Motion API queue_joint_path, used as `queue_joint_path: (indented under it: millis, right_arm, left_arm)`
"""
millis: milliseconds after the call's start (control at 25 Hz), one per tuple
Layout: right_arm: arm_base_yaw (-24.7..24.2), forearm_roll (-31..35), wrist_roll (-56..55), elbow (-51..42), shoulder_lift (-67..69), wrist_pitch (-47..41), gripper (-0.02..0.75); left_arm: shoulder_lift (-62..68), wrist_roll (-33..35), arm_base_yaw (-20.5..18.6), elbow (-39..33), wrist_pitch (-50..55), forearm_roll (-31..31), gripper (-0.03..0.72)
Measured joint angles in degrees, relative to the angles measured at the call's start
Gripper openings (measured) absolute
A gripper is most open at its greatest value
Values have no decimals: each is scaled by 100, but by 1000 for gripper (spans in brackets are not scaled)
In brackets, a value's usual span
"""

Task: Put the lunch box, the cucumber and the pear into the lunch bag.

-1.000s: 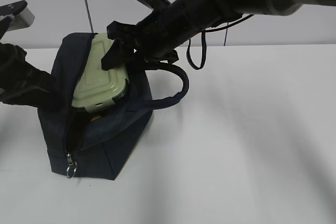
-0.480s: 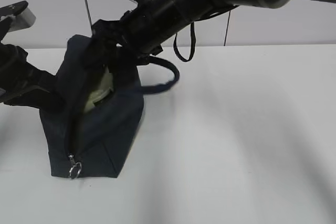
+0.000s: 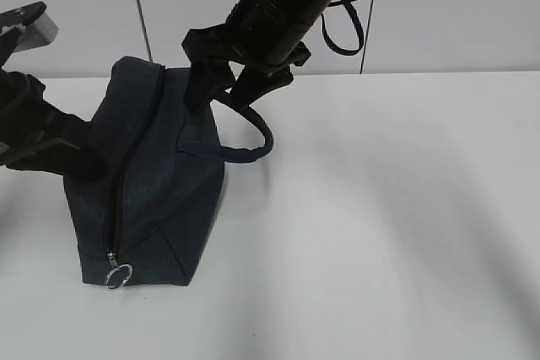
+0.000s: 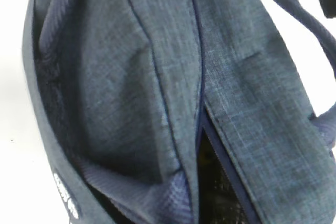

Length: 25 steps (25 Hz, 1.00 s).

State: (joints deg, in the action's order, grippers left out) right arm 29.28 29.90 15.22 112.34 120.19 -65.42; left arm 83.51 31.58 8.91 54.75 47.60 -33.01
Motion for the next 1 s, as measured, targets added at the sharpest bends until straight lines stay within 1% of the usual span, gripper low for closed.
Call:
queue_joint_path:
  millis: [200,360,400,440,480,520,600,680,760,880,1000]
  right_arm:
    - [0,289,30,14,279,95,543]
    - [0,826,297,26,541,232,541]
    - [0,895,326,26,609,259,527]
    - [0,918,372,26,640,275,493]
    - [0,901,386,26,668,275,431]
    - [0,862,394,26,671,275,358]
    - [0,806,420,26,671,243,142]
    - [0,714,432,26,671,222,38]
    - [0,615,438,26,658,218,8]
    - [0,249,400,26,497,209,6]
    - [-84,-15,333,26,276,100,6]
  left_arm:
    - [0,0,0,0,0,0,-16]
    - [0,0,0,0,0,0,-16]
    - [0,0,0,0,0,5,-16]
    - [0,0,0,0,0,5,-16]
    - [0,0,0,0,0,5,-16]
    - [0,0,0,0,0,5,-16]
    - [0,0,0,0,-11,5,-16]
    - [0,0,0,0,-18,5,-17]
    - [0,0,0,11,-18,5,-17]
    - [17,0,85,183,35,43,-17]
    - [110,-27,293,448,113,69,-17]
